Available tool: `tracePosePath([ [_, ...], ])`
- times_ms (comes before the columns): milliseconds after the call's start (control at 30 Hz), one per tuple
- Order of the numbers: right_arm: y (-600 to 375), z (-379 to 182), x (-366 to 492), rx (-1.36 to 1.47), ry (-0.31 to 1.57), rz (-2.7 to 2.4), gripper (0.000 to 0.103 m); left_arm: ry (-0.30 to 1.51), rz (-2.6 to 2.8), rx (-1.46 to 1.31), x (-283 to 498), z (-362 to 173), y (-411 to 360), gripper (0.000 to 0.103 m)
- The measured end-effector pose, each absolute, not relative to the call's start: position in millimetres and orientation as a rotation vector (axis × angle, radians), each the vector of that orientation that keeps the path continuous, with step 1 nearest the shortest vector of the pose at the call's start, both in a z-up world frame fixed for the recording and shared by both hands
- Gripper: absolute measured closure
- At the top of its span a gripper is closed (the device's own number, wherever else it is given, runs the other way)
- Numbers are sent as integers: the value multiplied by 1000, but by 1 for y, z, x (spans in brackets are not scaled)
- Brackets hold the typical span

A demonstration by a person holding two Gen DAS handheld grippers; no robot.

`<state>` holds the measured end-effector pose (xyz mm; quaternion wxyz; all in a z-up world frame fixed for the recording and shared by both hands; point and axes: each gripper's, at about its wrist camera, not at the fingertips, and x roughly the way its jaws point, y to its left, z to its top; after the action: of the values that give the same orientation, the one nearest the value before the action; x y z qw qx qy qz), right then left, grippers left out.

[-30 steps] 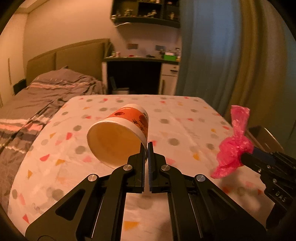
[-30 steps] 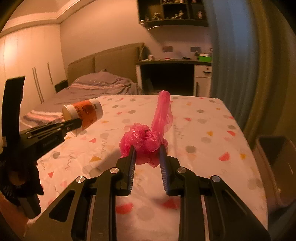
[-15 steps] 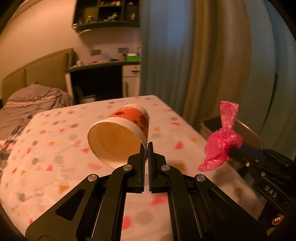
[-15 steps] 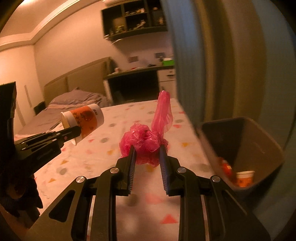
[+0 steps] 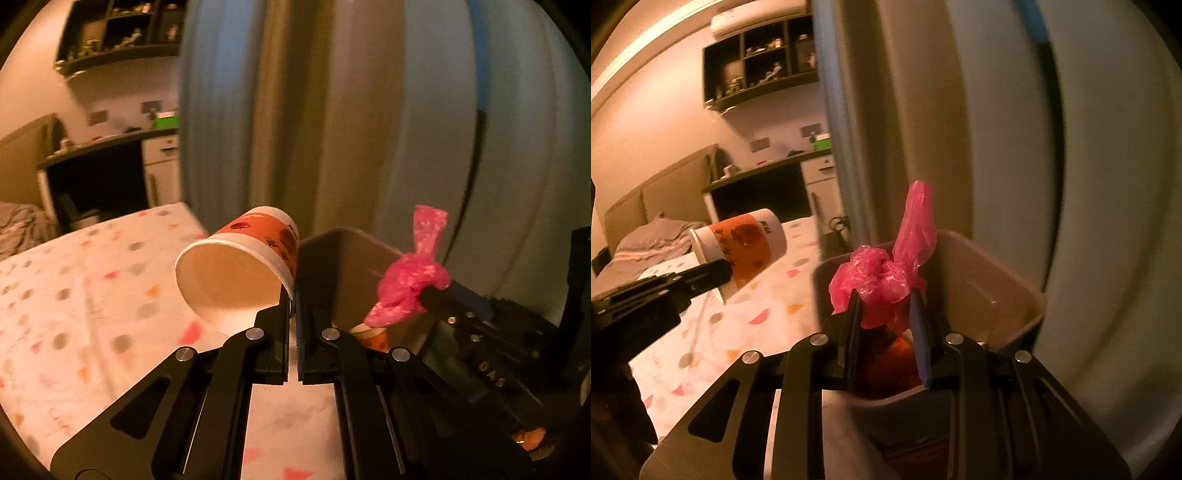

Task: Collect trash
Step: 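Carry the bag and small cup over the grey bin and open both tools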

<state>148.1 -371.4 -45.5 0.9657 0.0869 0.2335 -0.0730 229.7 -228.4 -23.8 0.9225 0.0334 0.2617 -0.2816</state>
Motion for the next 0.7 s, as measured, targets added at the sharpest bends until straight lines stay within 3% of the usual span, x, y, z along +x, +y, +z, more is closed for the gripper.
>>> tracePosePath([
  [500, -405, -68, 183, 189, 520, -170, 73, 653, -805, -50, 276, -59, -288, 99],
  [533, -405, -68, 184, 188, 523, -170, 68, 664, -808, -58, 278, -61, -287, 96],
  [600, -404, -68, 187, 178, 523, -177, 64, 673, -789, -68, 281, -63, -283, 70],
  [700, -405, -69, 185, 172, 528, -189, 61, 656, -738, -87, 279, -61, -269, 45],
])
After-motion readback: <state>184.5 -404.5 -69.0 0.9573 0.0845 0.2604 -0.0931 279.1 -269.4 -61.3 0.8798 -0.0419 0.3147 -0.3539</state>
